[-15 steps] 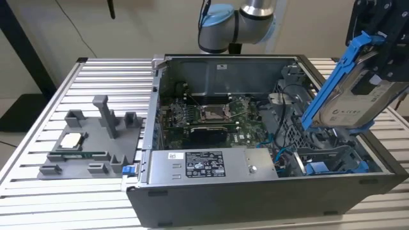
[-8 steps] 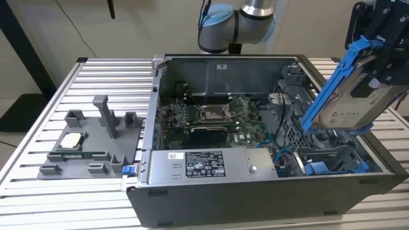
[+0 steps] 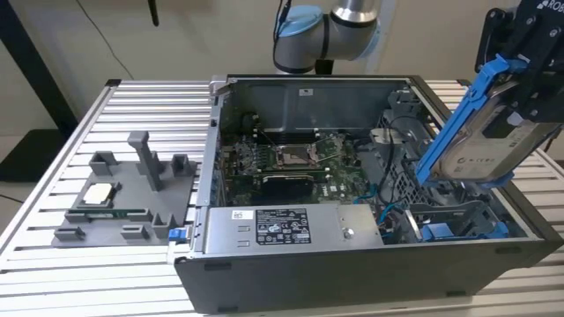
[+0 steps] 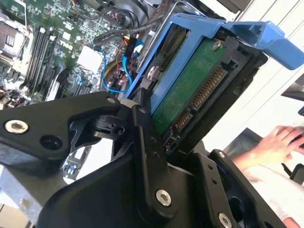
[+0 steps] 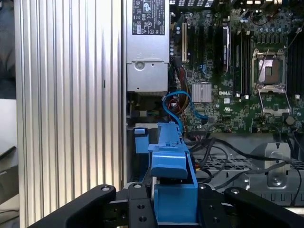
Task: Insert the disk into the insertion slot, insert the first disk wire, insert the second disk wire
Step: 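Insert the disk into the insertion slot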
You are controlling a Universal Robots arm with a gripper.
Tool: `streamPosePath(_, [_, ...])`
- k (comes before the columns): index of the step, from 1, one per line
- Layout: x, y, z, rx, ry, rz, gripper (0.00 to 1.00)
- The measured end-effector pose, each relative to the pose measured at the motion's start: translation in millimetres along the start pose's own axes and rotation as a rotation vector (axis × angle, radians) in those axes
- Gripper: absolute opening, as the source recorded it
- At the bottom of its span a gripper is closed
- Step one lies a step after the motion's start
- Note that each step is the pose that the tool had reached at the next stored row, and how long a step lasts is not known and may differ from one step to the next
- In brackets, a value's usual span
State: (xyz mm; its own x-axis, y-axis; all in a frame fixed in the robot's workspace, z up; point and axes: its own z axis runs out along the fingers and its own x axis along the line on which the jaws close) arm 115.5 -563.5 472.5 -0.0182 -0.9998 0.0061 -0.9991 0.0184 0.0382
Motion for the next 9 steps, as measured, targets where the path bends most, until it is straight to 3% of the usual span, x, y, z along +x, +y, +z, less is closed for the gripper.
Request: streamPosePath(9, [0.0,-0.1,0.1,0.0000,0.0008,0.000,0.33])
